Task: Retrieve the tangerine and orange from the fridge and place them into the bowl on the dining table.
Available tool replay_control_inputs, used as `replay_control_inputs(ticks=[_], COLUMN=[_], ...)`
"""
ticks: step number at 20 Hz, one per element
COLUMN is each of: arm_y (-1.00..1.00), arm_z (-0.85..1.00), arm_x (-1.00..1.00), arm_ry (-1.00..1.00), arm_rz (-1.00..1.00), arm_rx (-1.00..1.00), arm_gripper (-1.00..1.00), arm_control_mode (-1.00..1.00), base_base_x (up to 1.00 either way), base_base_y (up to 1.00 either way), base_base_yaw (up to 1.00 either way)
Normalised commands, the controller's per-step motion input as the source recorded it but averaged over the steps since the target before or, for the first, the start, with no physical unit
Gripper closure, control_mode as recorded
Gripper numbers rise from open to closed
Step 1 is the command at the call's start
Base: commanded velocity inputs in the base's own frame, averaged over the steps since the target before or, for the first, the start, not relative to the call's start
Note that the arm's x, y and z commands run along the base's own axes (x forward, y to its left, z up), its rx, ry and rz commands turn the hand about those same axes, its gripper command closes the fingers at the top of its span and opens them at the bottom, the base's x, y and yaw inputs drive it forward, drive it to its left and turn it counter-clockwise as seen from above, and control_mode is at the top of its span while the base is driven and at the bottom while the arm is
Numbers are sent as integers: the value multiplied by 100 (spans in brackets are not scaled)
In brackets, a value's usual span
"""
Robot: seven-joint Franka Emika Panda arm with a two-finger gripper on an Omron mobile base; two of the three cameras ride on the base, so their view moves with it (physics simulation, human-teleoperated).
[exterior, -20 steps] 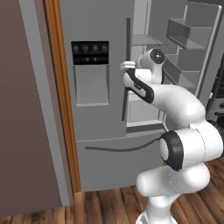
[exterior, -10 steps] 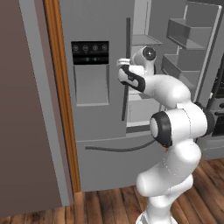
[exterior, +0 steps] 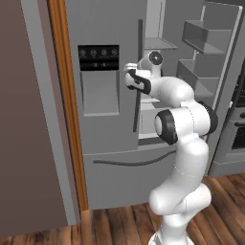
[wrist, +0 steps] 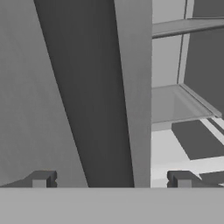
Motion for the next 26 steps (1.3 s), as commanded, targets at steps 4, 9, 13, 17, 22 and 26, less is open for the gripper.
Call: replay_control_inputs(ticks=[4, 9, 13, 17, 22, 26], arm_y=[0, 0, 0, 0, 8, 18], arm_z=[-20, -17, -5, 0, 0, 0], arm_x=[69, 67, 48, 10, -12, -69], arm_ry=[0, 1, 3, 15, 28, 10], arm_rz=[0, 0, 0, 0, 0, 8], arm_rx=[0, 0, 0, 0, 0, 0], arm_gripper=[-100, -100, 100, 100, 100, 100], arm_control_mode=[-100, -100, -100, -100, -100, -100], base_base_x=[0, 0, 0, 0, 0, 0], base_base_y=[0, 0, 0, 0, 0, 0], base_base_yaw=[0, 0, 0, 0, 0, 0])
